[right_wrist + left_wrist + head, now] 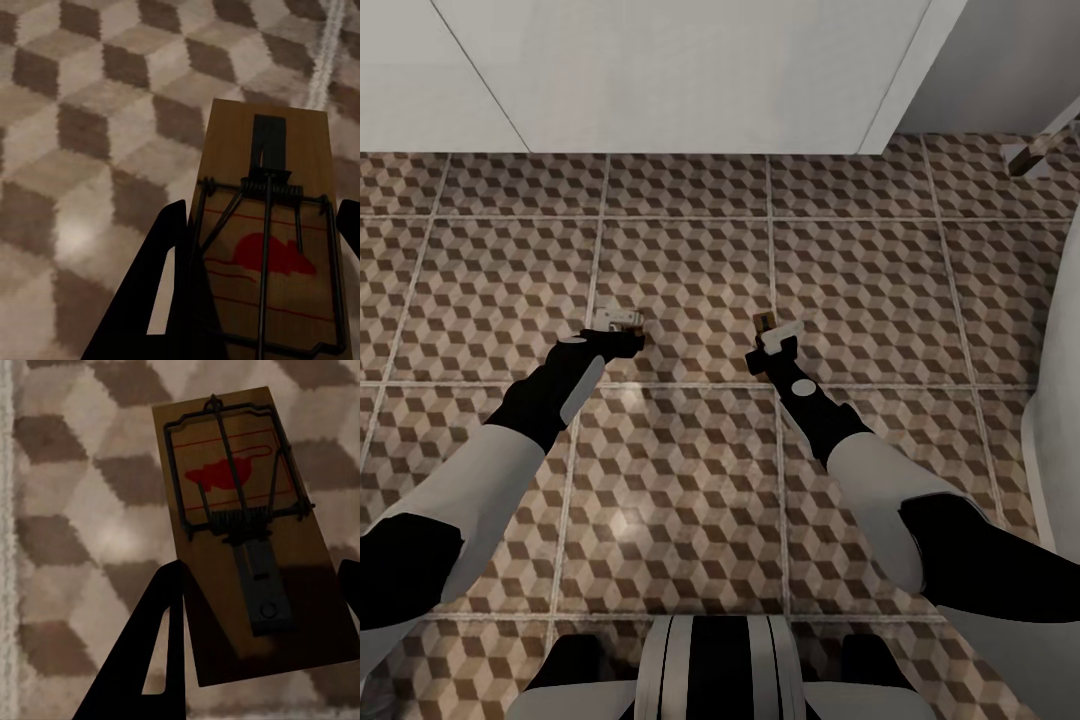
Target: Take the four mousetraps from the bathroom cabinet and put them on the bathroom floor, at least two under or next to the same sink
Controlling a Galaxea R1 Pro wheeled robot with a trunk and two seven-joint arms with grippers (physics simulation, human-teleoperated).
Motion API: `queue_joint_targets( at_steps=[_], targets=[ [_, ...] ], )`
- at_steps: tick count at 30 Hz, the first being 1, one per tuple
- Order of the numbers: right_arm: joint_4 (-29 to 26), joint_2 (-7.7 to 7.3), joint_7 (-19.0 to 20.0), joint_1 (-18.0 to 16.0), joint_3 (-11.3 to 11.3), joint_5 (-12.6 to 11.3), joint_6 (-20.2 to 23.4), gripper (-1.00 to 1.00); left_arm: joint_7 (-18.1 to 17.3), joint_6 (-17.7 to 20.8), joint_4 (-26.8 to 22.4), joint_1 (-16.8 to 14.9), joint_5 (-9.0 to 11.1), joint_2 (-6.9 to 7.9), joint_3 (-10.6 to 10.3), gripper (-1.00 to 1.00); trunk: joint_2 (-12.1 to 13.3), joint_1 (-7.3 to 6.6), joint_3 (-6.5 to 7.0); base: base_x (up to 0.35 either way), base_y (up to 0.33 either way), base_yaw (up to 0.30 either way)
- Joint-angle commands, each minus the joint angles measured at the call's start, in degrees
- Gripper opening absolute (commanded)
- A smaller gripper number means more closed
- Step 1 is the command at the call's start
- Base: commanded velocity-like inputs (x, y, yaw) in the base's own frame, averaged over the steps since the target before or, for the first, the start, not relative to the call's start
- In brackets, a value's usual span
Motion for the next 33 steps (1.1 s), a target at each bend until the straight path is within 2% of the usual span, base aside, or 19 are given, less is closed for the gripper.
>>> queue_joint_targets(
  at_steps=[1, 25, 33],
  targets=[
    [0.1, 0.01, 0.0, 0.0, 0.0, 0.4, -0.1, -1.00, 0.5, 0.2, -0.1, 0.0, 0.5, 0.09, -0.3, -1.00, 0.0, 0.02, -0.03, 0.000, 0.000, 0.000],
    [0.2, 0.01, 0.0, 0.0, 0.0, 0.4, -0.1, -1.00, 0.5, 0.2, 0.0, 0.4, 0.5, 0.09, -0.3, -1.00, -0.3, 0.61, -0.03, 0.000, 0.000, 0.000],
    [0.4, 0.01, 0.0, 0.0, 0.0, 0.4, -0.1, -1.00, 0.5, 0.2, 0.5, 0.6, 0.5, 0.07, -1.1, -1.00, -0.3, 0.61, -0.03, 0.000, 0.000, 0.000]
  ],
)
